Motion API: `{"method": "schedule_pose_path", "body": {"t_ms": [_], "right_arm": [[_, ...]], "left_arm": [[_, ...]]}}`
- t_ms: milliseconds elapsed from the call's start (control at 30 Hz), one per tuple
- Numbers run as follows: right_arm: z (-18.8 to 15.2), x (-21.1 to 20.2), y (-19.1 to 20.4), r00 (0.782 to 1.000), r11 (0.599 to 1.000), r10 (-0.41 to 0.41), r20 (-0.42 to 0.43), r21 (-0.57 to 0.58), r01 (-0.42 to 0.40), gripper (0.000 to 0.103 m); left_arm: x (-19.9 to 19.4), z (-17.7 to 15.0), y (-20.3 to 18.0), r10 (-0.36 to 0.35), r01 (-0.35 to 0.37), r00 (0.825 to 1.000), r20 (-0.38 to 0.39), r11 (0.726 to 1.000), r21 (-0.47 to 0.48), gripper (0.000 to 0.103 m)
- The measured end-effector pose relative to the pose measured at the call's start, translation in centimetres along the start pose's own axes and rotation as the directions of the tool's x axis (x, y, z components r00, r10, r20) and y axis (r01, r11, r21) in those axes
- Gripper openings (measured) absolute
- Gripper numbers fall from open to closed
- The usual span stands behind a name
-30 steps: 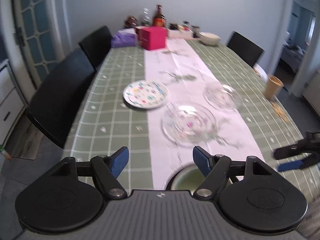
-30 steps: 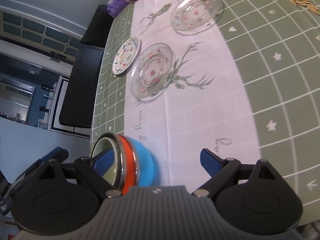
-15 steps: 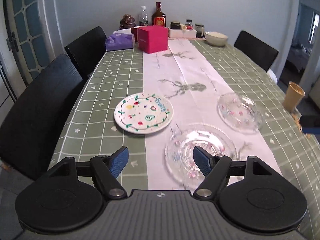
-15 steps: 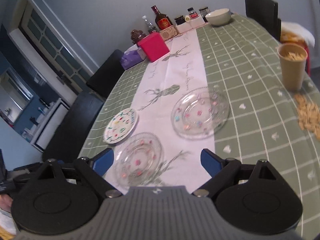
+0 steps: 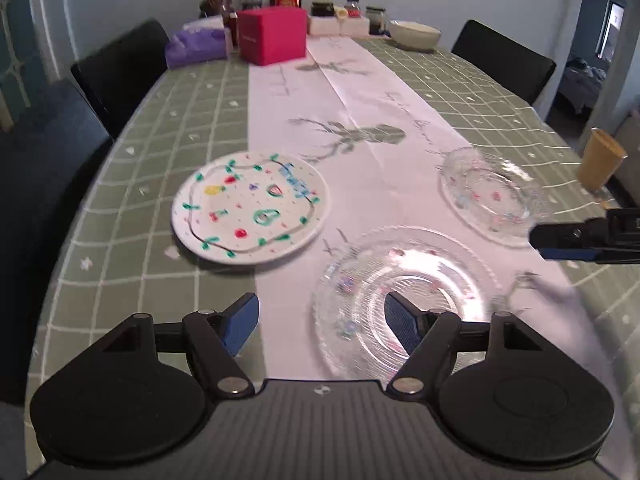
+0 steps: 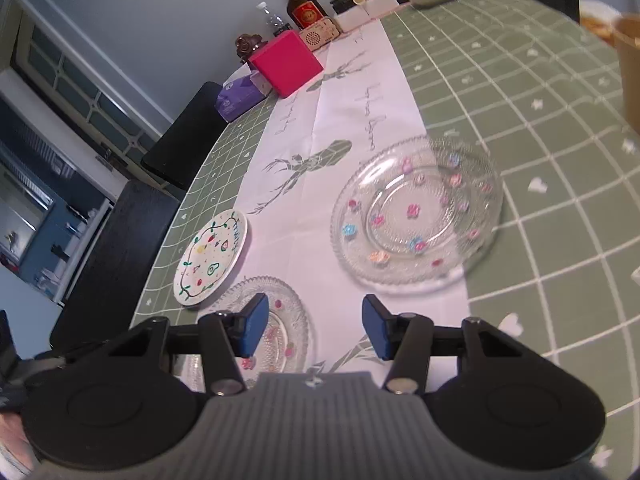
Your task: Organize plates and bowls
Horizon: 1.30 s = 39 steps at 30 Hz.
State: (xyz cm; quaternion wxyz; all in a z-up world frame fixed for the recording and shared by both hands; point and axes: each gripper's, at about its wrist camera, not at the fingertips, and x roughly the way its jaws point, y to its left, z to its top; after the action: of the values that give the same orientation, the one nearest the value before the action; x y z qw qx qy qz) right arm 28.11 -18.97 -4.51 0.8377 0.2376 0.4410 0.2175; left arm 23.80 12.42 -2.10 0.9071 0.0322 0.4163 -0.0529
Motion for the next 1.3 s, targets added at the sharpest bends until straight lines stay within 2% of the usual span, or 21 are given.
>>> {"method": "schedule_pose_path", "body": {"t_ms": [67,100,167,233,300,433,500,533,700,767,800,833,933,1033,1200,1233,1267,1300], "right_arm": [[-0.4,0.8,0.2,1.0,1.0,0.01,-0.024,-0.027,-0.011,0.052],[-0.7,1.0,0.3,1.0,0.999,0.009,-0.013,-0.048,-0.01,0.052],[-1.2,1.1,0.2,1.0,0.998,0.008,0.024,-0.057,-0.007,0.051],[-1.4,1.5,-0.4,0.999,0.999,0.04,0.025,-0.015,-0.04,0.048],[-1.6,2.1,-0.8,0.998,0.997,0.068,0.003,0.03,-0.068,0.044],[-1.9,2.7,-1.1,0.997,0.995,0.078,-0.008,0.064,-0.077,0.035],[-2.0,2.9,-1.5,0.994,0.99,0.105,-0.013,0.1,-0.103,0.031],[-2.1,3.1,-1.8,0.992,0.985,0.124,-0.018,0.126,-0.12,0.031],[-2.6,4.0,-3.3,0.982,0.953,0.186,-0.034,0.251,-0.172,0.025],[-2.6,4.6,-4.2,0.965,0.92,0.253,-0.066,0.325,-0.219,0.023],[-2.7,4.9,-4.4,0.96,0.914,0.265,-0.087,0.341,-0.221,0.016],[-2.7,4.9,-4.5,0.961,0.915,0.259,-0.093,0.342,-0.214,0.01],[-2.9,4.9,-4.8,0.962,0.909,0.26,-0.086,0.357,-0.214,0.004],[-2.9,4.8,-4.8,0.96,0.911,0.263,-0.091,0.353,-0.216,0.004],[-2.9,4.8,-4.7,0.962,0.913,0.26,-0.088,0.345,-0.215,0.004],[-3.0,4.8,-4.6,0.962,0.916,0.26,-0.084,0.337,-0.218,0.004],[-3.1,4.8,-4.5,0.961,0.919,0.265,-0.079,0.322,-0.227,0.003],[-3.3,4.9,-4.4,0.957,0.922,0.279,-0.08,0.301,-0.243,0.003]], "left_arm": [[0.4,-0.2,-0.2,0.005,-0.005,1.0,0.0,1.0,0.022,0.082],[0.6,-0.1,-0.2,-0.014,0.015,1.0,-0.015,0.999,0.032,0.078],[0.9,-0.1,-0.1,-0.054,0.055,0.998,-0.04,0.998,0.023,0.077],[1.5,-0.1,0.1,-0.081,0.081,0.994,-0.074,0.997,0.002,0.074],[2.2,-0.1,0.3,-0.097,0.096,0.989,-0.115,0.995,-0.02,0.06],[2.9,-0.3,1.0,-0.109,0.1,0.986,-0.128,0.992,-0.074,0.058],[3.3,-0.2,1.5,-0.15,0.134,0.978,-0.145,0.984,-0.114,0.051],[3.5,-0.2,1.8,-0.175,0.154,0.972,-0.158,0.978,-0.138,0.051],[3.8,-0.1,2.5,-0.199,0.172,0.971,-0.129,0.965,-0.196,0.051],[3.9,-0.1,2.5,-0.198,0.172,0.973,-0.119,0.964,-0.201,0.051],[3.9,0.0,2.5,-0.196,0.17,0.973,-0.118,0.966,-0.197,0.051],[3.9,0.0,2.4,-0.193,0.169,0.974,-0.119,0.967,-0.19,0.051],[3.8,-0.1,2.1,-0.185,0.165,0.976,-0.113,0.972,-0.17,0.051],[3.9,0.0,2.1,-0.188,0.165,0.975,-0.116,0.97,-0.178,0.051],[4.1,0.0,3.1,-0.223,0.191,0.968,-0.115,0.951,-0.242,0.05],[4.1,0.1,2.9,-0.211,0.18,0.97,-0.119,0.956,-0.231,0.046],[4.0,0.2,2.5,-0.182,0.155,0.975,-0.129,0.968,-0.198,0.03],[3.9,0.3,2.2,-0.187,0.164,0.972,-0.14,0.973,-0.16,0.027]]}}
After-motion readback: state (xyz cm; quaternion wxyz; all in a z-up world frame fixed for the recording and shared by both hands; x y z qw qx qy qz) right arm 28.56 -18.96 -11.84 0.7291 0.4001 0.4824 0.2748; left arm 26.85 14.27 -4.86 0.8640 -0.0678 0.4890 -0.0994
